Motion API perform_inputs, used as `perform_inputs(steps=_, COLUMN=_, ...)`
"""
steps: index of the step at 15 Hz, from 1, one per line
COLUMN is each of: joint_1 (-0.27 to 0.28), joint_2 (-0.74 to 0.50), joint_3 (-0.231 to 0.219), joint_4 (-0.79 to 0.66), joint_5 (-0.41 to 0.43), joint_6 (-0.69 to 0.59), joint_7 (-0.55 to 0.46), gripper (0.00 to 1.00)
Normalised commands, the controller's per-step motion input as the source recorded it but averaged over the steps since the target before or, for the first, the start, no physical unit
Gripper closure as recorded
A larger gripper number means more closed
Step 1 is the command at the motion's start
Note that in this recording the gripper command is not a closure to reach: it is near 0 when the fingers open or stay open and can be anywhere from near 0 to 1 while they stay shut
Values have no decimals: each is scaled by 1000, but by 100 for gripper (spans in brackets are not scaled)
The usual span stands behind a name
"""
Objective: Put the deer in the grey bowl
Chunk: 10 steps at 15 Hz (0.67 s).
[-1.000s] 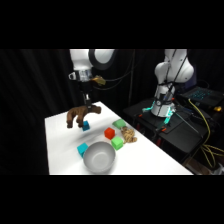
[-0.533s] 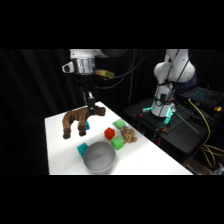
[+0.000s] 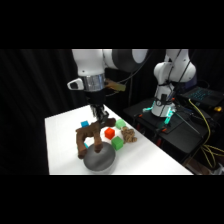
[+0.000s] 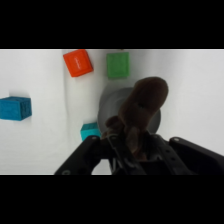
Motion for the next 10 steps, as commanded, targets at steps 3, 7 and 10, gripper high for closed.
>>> perform_inputs(steps=3, joint_1=-2, joint_2=154, joint_3=-31, joint_4=54, joint_5=-123, joint_6=-4, joint_7=-19, gripper=56)
perform_inputs(steps=7, joint_1=22, joint_2=93, joint_3=-6, joint_4=11, joint_5=-80, joint_6=33, joint_7=11, gripper=57)
perform_inputs(steps=10, joint_1=49, joint_2=78, joint_3=-8, joint_4=14, joint_5=-108, joint_6=-10, joint_7=52, gripper=57)
